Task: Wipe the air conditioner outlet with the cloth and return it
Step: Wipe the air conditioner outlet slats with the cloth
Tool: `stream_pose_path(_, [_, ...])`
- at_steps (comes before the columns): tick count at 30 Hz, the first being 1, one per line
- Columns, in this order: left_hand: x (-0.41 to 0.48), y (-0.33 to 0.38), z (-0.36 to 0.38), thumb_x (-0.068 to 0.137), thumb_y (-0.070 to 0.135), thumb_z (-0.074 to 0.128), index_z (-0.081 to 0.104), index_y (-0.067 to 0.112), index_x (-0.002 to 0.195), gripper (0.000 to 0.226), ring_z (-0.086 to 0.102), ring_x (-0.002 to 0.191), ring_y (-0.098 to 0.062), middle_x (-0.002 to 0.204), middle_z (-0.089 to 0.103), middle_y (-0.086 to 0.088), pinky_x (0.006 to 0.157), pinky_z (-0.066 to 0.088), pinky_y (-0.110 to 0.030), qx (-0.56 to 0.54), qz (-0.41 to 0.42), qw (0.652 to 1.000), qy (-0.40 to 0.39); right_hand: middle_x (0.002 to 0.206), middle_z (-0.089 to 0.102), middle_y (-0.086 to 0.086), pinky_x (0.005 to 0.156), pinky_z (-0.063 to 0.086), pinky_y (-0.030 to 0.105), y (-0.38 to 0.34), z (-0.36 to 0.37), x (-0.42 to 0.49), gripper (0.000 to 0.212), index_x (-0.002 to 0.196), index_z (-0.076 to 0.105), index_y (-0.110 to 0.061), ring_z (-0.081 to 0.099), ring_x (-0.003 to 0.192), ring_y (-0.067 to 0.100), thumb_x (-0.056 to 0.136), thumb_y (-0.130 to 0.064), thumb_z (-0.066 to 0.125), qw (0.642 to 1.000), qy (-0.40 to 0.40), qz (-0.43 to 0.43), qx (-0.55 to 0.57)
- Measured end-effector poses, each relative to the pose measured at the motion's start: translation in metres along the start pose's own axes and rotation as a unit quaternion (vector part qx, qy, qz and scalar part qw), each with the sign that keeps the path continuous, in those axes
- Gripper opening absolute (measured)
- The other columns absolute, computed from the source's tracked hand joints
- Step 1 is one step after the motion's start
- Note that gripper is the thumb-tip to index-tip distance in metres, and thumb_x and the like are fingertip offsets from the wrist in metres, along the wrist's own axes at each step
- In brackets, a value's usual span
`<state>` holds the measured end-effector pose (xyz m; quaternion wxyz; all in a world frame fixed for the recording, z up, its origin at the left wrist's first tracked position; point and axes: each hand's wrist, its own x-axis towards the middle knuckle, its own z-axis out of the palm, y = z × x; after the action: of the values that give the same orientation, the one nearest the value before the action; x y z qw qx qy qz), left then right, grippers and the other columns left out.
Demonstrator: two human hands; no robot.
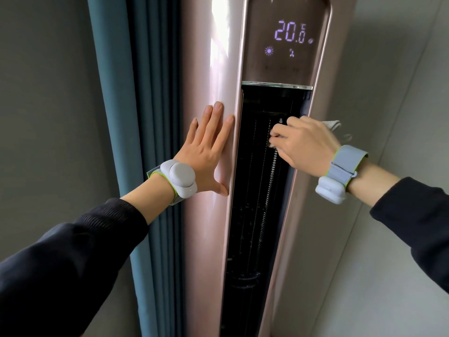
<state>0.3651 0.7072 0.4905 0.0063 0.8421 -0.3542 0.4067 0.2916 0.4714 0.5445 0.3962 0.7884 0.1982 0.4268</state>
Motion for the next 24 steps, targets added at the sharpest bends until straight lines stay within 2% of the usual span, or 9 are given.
stream_pose_path(3, [0.0, 0.001, 0.0, 0.03, 0.076, 0.076, -0.015, 0.01, 0.149, 0.164, -0.008, 0.144, -0.04, 0.157, -0.01, -0.019, 0.114, 0.015, -0.059, -0.001, 0.001, 1.0, -0.001, 0.078, 0.066, -0.006, 0.056, 0.049, 0.027, -0.01, 0.002, -0.001, 0.012, 0.071, 0.069, -0.019, 0.058, 0.064, 0.017, 0.082, -0.019, 0.065, 1.0, -0.009, -0.001, -0.001])
stream_pose_path(9, [0.0, 0.001, 0.0, 0.031, 0.075, 0.077, -0.015, 0.009, 0.149, 0.164, -0.009, 0.144, -0.04, 0.156, -0.016, -0.016, 0.114, 0.014, -0.058, 0.003, -0.003, 1.0, -0.007, 0.079, 0.068, -0.007, 0.055, 0.048, 0.027, -0.002, 0.002, -0.009, 0.005, 0.076, 0.07, -0.018, 0.058, 0.062, 0.018, 0.078, -0.017, 0.066, 1.0, -0.001, -0.004, 0.004])
stream_pose_path(17, [0.0, 0.003, -0.002, 0.032, 0.074, 0.078, -0.015, 0.01, 0.149, 0.163, -0.009, 0.144, -0.04, 0.156, -0.013, -0.019, 0.115, 0.013, -0.058, 0.004, -0.003, 1.0, -0.008, 0.077, 0.066, -0.008, 0.056, 0.048, 0.026, -0.013, 0.003, -0.016, 0.006, 0.075, 0.07, -0.02, 0.058, 0.064, 0.016, 0.077, -0.016, 0.067, 0.999, -0.028, -0.021, -0.005])
stream_pose_path(21, [0.0, 0.002, -0.002, 0.033, 0.074, 0.078, -0.015, 0.009, 0.149, 0.162, -0.01, 0.144, -0.04, 0.154, -0.019, -0.015, 0.115, 0.013, -0.058, 0.005, -0.002, 1.0, -0.007, 0.08, 0.066, -0.01, 0.058, 0.048, 0.025, -0.014, 0.003, -0.015, 0.009, 0.079, 0.07, -0.022, 0.058, 0.066, 0.015, 0.081, -0.017, 0.063, 0.999, -0.027, -0.016, -0.007])
stream_pose_path(24, [0.0, 0.002, -0.002, 0.032, 0.074, 0.078, -0.013, 0.008, 0.149, 0.162, -0.009, 0.144, -0.041, 0.156, -0.012, -0.021, 0.115, 0.012, -0.057, 0.006, -0.004, 1.0, -0.008, 0.082, 0.066, -0.01, 0.059, 0.049, 0.024, -0.021, 0.003, -0.014, 0.011, 0.079, 0.07, -0.023, 0.058, 0.067, 0.014, 0.083, -0.018, 0.062, 0.999, -0.04, -0.017, -0.007])
